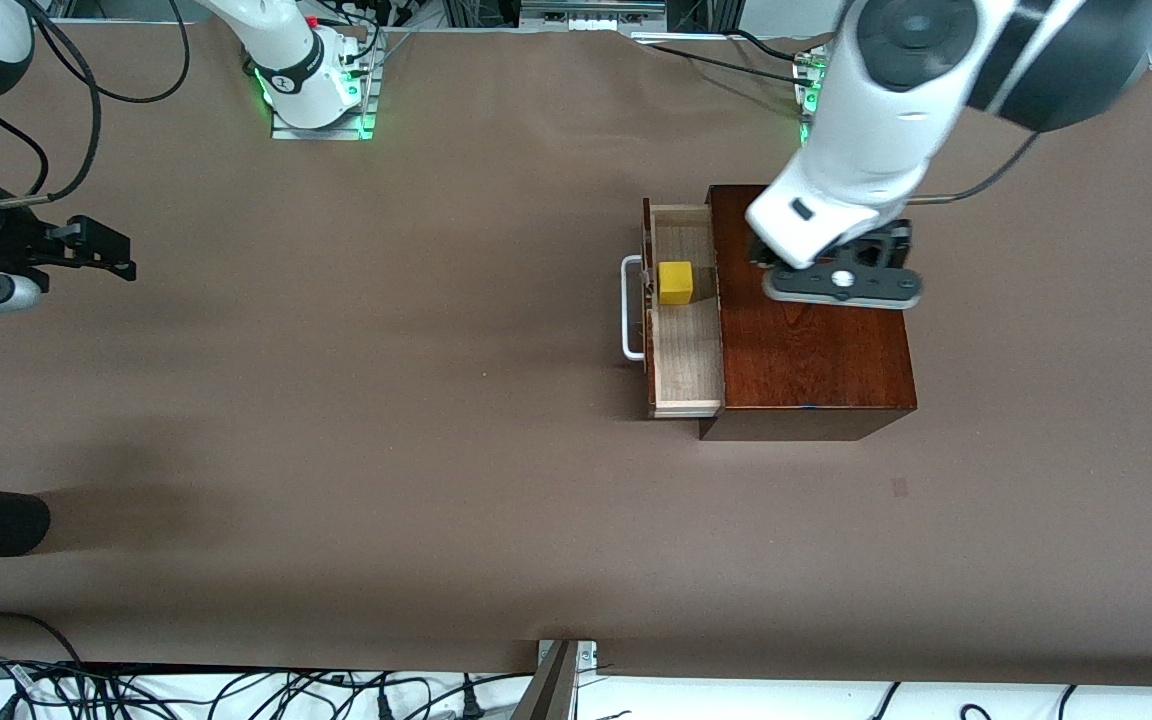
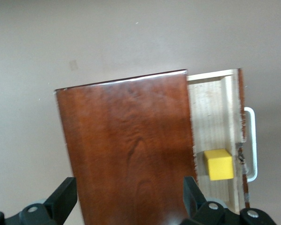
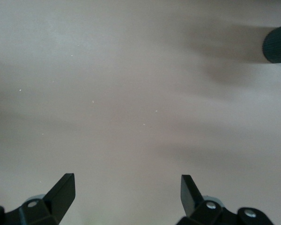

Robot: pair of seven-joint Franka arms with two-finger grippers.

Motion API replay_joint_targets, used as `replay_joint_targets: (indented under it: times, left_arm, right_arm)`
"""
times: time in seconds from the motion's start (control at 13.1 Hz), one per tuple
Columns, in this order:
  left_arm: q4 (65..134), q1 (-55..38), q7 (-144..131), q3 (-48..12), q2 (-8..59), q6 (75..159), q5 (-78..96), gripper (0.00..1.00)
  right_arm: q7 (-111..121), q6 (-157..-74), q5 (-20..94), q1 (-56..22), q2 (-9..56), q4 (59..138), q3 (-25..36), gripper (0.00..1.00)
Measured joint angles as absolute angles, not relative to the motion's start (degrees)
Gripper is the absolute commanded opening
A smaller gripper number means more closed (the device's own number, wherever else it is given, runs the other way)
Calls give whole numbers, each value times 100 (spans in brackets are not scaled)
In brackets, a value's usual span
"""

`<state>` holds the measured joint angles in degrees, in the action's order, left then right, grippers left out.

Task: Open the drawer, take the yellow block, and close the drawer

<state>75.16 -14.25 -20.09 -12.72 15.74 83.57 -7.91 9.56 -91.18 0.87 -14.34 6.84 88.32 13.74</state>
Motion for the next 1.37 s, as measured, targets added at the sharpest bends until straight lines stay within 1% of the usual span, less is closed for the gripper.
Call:
replay_joint_targets:
  times: [0.23,0.46,0.61,0.76,0.91,0.99,1.14,1.29,1.37]
  left_arm:
    - [7535,-547,-1290,-1262,1386,8022,-148,100]
    - [7633,27,-1109,-1261,1338,7832,192,100]
    - [7769,218,-1037,-1263,1336,7792,303,100]
    - [7858,406,-688,-1264,1336,7792,317,100]
    - [7892,558,-506,-1262,1336,7791,317,100]
    - [7905,619,-478,-1262,1336,7791,317,100]
    - [7926,711,-272,-1262,1336,7785,317,100]
    - [7980,718,-25,-1215,1307,7816,317,100]
    - [8115,641,-1,-1085,1219,7933,317,100]
  right_arm:
    - [965,-9119,85,-1651,834,8837,1218,100]
    - [1122,-8997,139,-1798,902,8835,949,100]
    - [1220,-8926,178,-1813,900,8829,515,100]
    - [1230,-8941,175,-1849,906,8828,-137,100]
    - [1230,-9142,131,-2063,956,8831,-736,100]
    - [1230,-9353,100,-2289,1013,8833,-924,100]
    - [1230,-9852,28,-2942,1238,8842,-1066,100]
    - [1230,-10476,-104,-3672,1636,8795,-1082,100]
    - [1225,-10692,-255,-4009,1893,8662,-1084,100]
